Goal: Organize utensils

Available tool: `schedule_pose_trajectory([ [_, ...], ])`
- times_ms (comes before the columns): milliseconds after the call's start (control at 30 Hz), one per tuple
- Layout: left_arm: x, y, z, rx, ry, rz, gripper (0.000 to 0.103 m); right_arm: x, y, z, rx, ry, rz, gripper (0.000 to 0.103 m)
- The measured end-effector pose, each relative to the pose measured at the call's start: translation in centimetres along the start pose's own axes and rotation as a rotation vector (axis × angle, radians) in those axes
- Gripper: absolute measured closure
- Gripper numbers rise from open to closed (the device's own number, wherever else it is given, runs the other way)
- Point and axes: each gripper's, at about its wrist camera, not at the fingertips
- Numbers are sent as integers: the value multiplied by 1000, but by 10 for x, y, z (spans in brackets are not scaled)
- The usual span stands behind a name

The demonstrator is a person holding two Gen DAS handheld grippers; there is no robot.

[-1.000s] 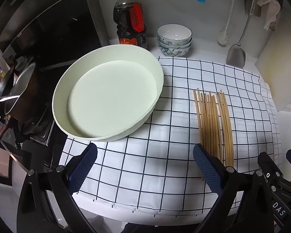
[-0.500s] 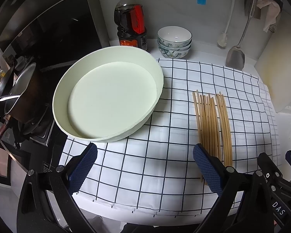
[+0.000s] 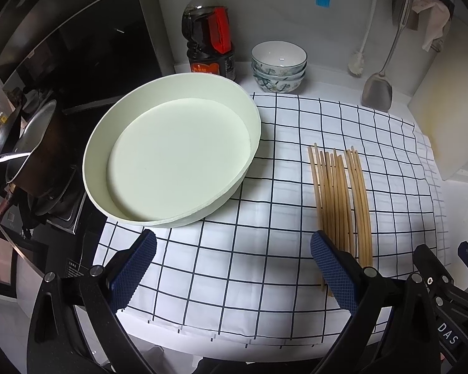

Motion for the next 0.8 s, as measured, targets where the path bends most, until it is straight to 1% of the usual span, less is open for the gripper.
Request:
schedule_pose_trajectory([
  [800, 0, 1, 0, 0, -1, 1, 6, 0, -1, -1, 3, 0, -2, 8],
])
Point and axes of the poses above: each gripper's, at about its wrist camera, not at the fingertips, and x roughly the way its jaws point, z to its right, y to its top, and after that the axes turned 14 degrees about x, right-handed
